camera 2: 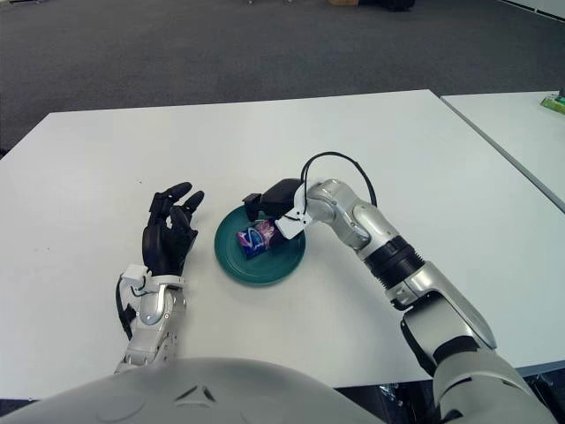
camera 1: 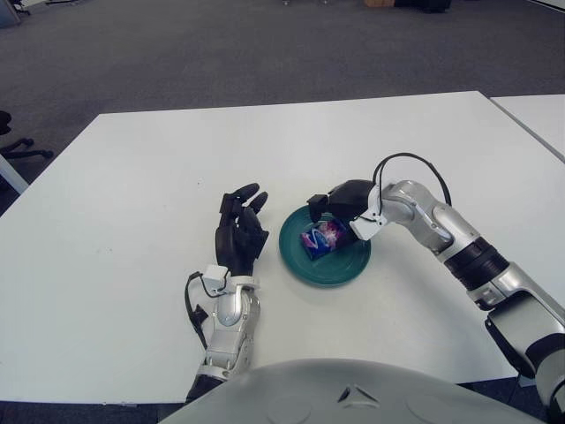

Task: Put the gum into the plate.

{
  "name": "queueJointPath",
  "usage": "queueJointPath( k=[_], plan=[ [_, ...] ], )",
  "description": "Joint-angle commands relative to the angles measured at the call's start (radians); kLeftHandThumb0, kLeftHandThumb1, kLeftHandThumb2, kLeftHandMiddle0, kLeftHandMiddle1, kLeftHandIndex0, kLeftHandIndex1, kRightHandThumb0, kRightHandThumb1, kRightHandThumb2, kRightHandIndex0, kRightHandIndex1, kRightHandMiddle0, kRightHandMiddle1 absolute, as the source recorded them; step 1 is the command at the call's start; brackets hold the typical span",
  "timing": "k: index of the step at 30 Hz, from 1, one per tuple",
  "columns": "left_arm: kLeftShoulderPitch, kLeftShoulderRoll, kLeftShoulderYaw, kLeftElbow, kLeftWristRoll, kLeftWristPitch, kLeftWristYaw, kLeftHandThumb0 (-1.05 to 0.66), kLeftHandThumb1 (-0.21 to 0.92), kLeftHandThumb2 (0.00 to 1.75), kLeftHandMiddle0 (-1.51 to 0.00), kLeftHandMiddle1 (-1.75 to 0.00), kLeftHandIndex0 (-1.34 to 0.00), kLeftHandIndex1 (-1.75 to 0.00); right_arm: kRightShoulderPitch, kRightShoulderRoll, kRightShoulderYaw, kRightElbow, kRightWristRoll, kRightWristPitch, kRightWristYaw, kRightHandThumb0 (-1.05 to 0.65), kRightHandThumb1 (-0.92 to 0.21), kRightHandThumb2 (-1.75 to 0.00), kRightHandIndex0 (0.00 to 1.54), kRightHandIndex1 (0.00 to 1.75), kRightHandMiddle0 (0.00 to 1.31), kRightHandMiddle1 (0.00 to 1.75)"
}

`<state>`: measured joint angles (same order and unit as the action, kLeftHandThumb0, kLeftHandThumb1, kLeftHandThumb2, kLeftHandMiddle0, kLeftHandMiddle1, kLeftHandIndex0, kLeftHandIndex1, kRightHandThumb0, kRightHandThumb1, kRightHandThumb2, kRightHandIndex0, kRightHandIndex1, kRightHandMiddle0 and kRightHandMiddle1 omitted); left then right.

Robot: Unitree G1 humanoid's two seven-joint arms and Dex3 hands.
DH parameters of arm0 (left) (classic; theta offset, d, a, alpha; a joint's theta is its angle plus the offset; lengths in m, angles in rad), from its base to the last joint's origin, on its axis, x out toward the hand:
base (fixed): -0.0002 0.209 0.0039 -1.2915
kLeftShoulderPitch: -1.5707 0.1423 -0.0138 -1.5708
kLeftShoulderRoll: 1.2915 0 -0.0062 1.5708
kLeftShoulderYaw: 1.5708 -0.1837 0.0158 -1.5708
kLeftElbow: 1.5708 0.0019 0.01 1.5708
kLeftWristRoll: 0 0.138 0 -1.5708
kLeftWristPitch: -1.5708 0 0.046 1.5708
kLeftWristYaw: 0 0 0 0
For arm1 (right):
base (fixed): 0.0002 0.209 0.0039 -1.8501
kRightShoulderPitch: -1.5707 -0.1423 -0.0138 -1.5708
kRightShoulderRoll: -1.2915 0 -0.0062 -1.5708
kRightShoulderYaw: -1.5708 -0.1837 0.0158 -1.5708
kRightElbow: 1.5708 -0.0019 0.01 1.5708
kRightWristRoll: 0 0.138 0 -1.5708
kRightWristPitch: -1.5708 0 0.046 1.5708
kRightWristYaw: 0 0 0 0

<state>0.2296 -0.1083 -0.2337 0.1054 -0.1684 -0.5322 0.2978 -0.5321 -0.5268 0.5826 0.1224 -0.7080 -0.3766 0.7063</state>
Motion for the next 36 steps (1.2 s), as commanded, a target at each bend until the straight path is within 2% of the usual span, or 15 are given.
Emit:
queueJointPath(
  k=[1,5,8,13,15,17,20,28,33,36],
  plan=[
    [-0.055,-0.141,0.029,0.029,0.050,-0.006,0.068,-0.79,0.92,0.84,-0.31,-0.68,-0.18,-1.11,-0.028,-0.017,-0.001,0.010,-0.012,-0.051,-0.022,-1.04,-0.92,-0.80,0.08,1.65,0.00,0.81],
    [-0.081,-0.132,0.026,0.045,0.095,0.022,0.107,-0.80,0.92,0.85,-0.29,-0.72,-0.17,-1.09,-0.037,-0.027,-0.001,0.015,-0.006,-0.082,-0.010,-1.05,-0.92,-0.84,0.04,1.69,0.00,0.81],
    [-0.082,-0.118,0.017,0.039,0.126,0.045,0.122,-0.80,0.92,0.86,-0.25,-0.75,-0.16,-1.08,-0.042,-0.037,-0.006,0.013,0.011,-0.098,0.017,-1.05,-0.92,-0.86,0.01,1.53,0.00,0.67],
    [-0.084,-0.113,0.014,0.031,0.143,0.066,0.134,-0.80,0.92,0.87,-0.24,-0.77,-0.16,-1.09,-0.045,-0.044,-0.010,0.017,0.029,-0.100,0.054,-1.05,-0.92,-0.86,0.10,0.85,0.00,0.52],
    [-0.084,-0.109,0.014,0.028,0.144,0.074,0.131,-0.79,0.92,0.88,-0.24,-0.78,-0.16,-1.09,-0.040,-0.057,-0.020,0.007,0.041,-0.111,0.057,-1.05,-0.92,-0.86,0.12,0.63,0.00,0.42],
    [-0.084,-0.105,0.014,0.025,0.143,0.082,0.127,-0.79,0.92,0.89,-0.24,-0.79,-0.15,-1.08,-0.024,-0.082,-0.044,-0.023,0.062,-0.122,0.053,-1.05,-0.92,-0.86,0.14,0.33,0.00,0.29],
    [-0.085,-0.098,0.016,0.026,0.144,0.092,0.125,-0.78,0.92,0.89,-0.24,-0.79,-0.15,-1.08,0.010,-0.102,-0.093,-0.067,0.095,-0.111,0.031,-1.05,-0.92,-0.87,0.13,0.15,0.00,0.18],
    [-0.090,-0.086,0.013,0.014,0.160,0.143,0.121,-0.77,0.92,0.88,-0.27,-0.82,-0.18,-1.10,0.069,-0.042,-0.158,-0.077,0.124,-0.040,-0.072,-1.05,-0.92,-0.84,0.12,0.04,0.00,0.09],
    [-0.089,-0.076,0.006,-0.013,0.173,0.200,0.116,-0.77,0.92,0.86,-0.28,-0.83,-0.16,-1.11,0.123,0.009,-0.211,-0.104,0.160,0.042,-0.138,-1.05,-0.92,-0.78,0.19,0.03,0.00,0.24],
    [-0.085,-0.066,0.003,-0.033,0.182,0.228,0.108,-0.77,0.92,0.85,-0.28,-0.83,-0.16,-1.12,0.166,0.052,-0.248,-0.139,0.177,0.124,-0.181,-1.05,-0.92,-0.75,0.21,0.02,0.00,0.32]
  ],
)
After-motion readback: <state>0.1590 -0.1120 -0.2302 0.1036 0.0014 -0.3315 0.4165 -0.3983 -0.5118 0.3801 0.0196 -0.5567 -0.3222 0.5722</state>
